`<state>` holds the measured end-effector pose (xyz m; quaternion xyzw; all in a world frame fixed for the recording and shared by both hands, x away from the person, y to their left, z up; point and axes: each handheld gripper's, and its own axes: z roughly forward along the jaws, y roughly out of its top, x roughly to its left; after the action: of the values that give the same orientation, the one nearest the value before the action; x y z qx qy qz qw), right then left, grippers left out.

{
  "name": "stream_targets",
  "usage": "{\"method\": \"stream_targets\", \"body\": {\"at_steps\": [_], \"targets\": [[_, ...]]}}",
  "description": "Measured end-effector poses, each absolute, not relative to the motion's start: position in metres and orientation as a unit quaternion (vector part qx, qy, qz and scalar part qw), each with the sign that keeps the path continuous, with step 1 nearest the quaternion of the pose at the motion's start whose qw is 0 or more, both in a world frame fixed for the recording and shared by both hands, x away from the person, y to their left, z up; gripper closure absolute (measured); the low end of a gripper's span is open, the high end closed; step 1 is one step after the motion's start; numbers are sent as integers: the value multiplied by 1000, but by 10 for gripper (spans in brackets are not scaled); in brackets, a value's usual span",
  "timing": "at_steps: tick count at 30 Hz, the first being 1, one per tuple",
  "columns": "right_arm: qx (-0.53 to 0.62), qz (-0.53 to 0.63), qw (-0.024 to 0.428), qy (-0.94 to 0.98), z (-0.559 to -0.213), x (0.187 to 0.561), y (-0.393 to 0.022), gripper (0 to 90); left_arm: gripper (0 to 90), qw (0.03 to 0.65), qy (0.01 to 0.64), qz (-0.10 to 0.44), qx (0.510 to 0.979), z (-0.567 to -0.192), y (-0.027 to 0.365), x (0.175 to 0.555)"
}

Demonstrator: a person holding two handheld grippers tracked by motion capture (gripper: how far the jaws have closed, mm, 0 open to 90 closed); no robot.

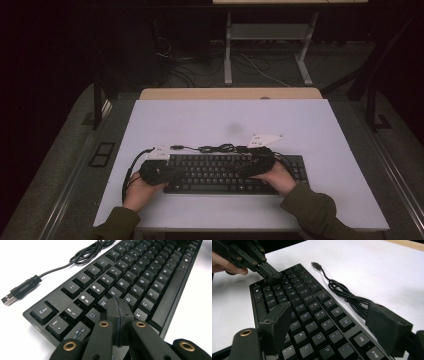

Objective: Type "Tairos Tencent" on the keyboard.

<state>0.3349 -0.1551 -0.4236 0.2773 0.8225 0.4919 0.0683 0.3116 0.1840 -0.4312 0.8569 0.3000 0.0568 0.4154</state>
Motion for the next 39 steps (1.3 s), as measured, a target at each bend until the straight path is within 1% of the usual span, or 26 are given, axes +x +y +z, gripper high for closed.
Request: {"method": "stream_targets", "body": {"at_steps": [4,6,8,9,10,11,12,13,14,15,16,17,18,20,28,32,34,35,36,39], "targets": [[278,492,68,822,-424,335,-155,206,892,423,298,56,854,-430,183,311],[278,491,67,823,-424,335,-155,206,875,427,301,55,850,-429,183,311],[279,491,66,822,-424,335,-155,206,840,434,302,54,847,-429,183,311],[278,491,66,823,-424,335,-155,206,800,437,302,54,846,-428,182,310],[278,491,66,823,-424,335,-155,206,800,438,303,56,845,-428,182,310],[278,492,67,823,-424,335,-155,206,780,439,305,56,843,-428,182,310],[277,492,67,822,-424,335,-155,206,758,441,305,57,842,-427,181,310],[278,492,66,822,-424,335,-156,208,693,443,306,58,841,-427,180,310],[278,492,66,822,-424,335,-156,208,693,444,307,58,840,-427,179,310],[279,492,66,822,-424,336,-156,211,664,446,307,58,839,-427,179,309],[280,493,65,821,-423,336,-156,211,621,447,308,59,838,-427,178,309],[280,493,65,821,-423,336,-157,215,550,449,310,59,836,-427,177,309],[280,493,65,821,-423,336,-157,215,550,449,310,59,836,-427,176,309],[281,494,62,820,-422,335,-157,215,486,449,309,61,836,-428,174,309],[281,493,57,821,-422,337,-158,216,295,456,310,65,832,-429,166,308],[285,494,54,820,-421,339,-158,215,142,453,310,66,833,-431,163,309],[283,495,53,820,-421,339,-158,216,133,457,312,65,831,-431,162,309],[283,495,51,820,-420,340,-157,215,106,457,313,65,830,-431,162,309],[283,495,51,820,-420,340,-157,215,106,458,314,67,829,-431,162,309],[280,496,50,820,-419,341,-156,213,59,458,315,69,829,-432,161,310]]}}
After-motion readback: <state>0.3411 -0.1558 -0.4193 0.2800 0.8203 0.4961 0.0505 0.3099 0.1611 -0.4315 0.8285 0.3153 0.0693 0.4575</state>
